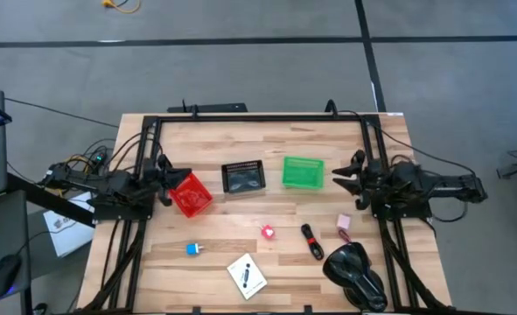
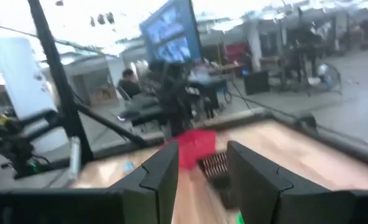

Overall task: Pick and place items into bin
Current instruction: Put the pink charger cable into the green bin

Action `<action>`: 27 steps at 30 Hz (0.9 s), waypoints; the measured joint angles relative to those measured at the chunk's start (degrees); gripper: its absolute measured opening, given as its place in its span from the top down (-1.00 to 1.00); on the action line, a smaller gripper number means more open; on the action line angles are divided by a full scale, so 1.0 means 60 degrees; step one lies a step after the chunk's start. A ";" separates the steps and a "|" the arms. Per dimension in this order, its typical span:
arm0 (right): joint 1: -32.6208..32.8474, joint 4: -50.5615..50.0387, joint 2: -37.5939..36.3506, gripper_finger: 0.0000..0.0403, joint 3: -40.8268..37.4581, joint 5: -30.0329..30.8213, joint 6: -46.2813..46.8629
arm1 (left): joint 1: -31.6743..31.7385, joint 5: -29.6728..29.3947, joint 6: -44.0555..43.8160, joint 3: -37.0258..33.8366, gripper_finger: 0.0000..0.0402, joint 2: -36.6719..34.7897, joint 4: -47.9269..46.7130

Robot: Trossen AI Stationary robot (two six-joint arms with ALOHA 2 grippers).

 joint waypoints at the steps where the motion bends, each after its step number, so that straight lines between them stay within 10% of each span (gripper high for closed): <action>1: 0.0000 -0.0290 0.0052 0.37 0.0402 -0.0225 -0.0223 | 0.0000 0.0027 -0.0004 0.0000 1.00 0.0000 0.0089; 8: 0.0267 -0.3126 0.1438 0.36 0.3516 -0.1051 -0.0874 | 0.0000 0.0509 -0.0380 0.0000 1.00 0.0000 0.0098; 16: 0.0735 -0.8270 0.5403 0.35 0.6017 -0.0779 0.2920 | -0.0004 0.0509 -0.0418 0.0011 1.00 0.0000 0.0116; 21: 0.1296 -0.8618 0.6814 0.36 0.6962 -0.1282 0.3662 | 0.0000 0.0552 0.0111 0.0015 1.00 0.0000 0.0116; 27: 0.2308 -0.8920 0.8068 0.36 0.7142 -0.2785 0.8537 | 0.0004 0.1356 0.0196 0.0018 1.00 0.0000 0.0247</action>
